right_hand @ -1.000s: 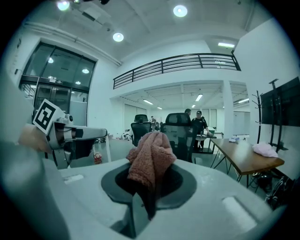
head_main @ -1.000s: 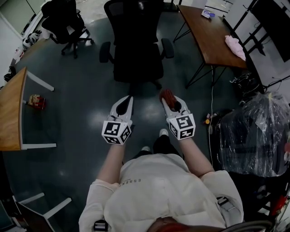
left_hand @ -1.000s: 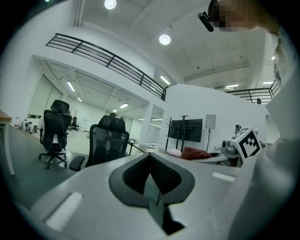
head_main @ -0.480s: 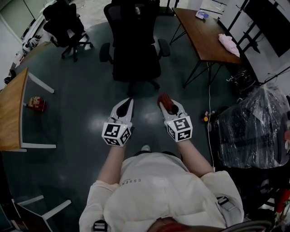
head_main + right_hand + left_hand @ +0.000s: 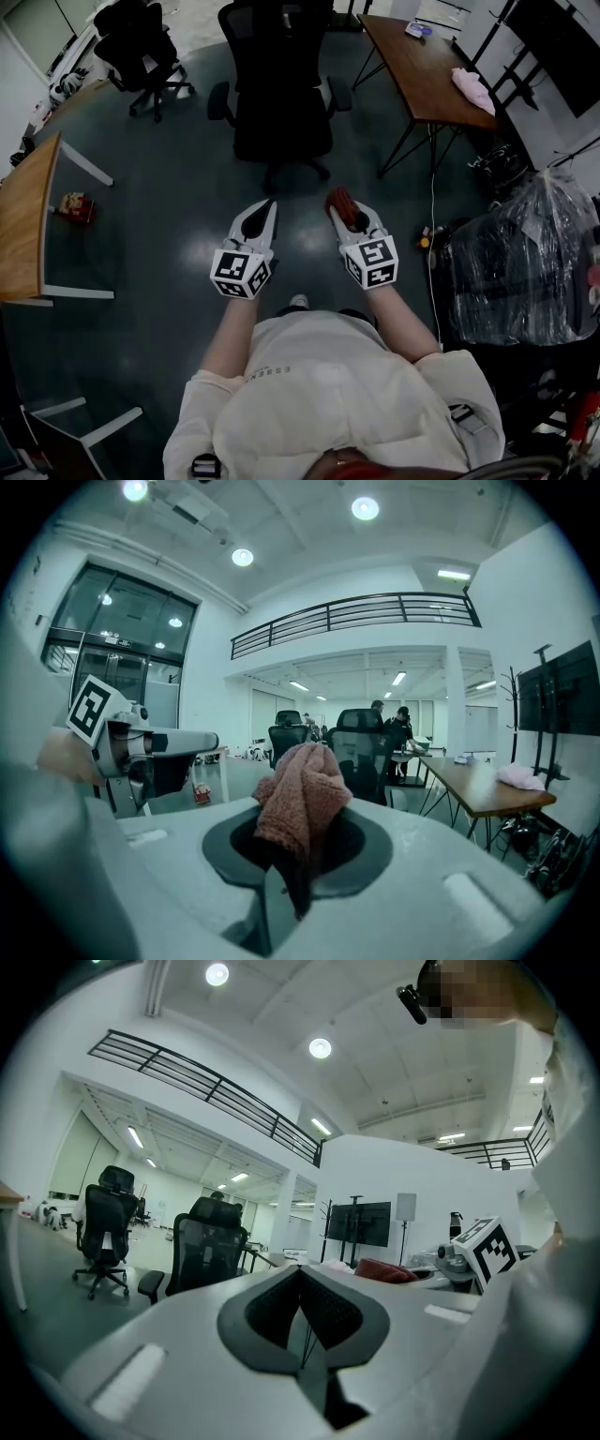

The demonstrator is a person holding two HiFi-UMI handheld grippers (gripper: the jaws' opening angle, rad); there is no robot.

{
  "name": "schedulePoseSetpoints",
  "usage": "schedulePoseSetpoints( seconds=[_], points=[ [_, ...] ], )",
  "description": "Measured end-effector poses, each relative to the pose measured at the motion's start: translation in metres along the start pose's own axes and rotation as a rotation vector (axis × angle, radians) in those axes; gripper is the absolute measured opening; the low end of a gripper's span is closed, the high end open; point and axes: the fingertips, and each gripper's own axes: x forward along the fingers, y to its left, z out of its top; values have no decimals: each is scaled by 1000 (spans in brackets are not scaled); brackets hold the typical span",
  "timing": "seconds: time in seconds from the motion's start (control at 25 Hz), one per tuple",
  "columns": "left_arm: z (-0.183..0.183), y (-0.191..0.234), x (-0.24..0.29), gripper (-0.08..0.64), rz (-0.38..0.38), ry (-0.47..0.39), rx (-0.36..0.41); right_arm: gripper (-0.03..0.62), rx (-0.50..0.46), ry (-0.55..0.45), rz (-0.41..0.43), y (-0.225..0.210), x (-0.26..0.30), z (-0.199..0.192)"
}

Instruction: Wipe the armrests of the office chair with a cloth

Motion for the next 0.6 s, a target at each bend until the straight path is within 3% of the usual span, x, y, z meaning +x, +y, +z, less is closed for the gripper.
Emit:
schedulePoseSetpoints(
  seconds=[0.6],
  points=[
    [-16, 13, -8, 14, -1, 23, -33, 52, 19, 10, 3, 13, 8, -8]
  ],
)
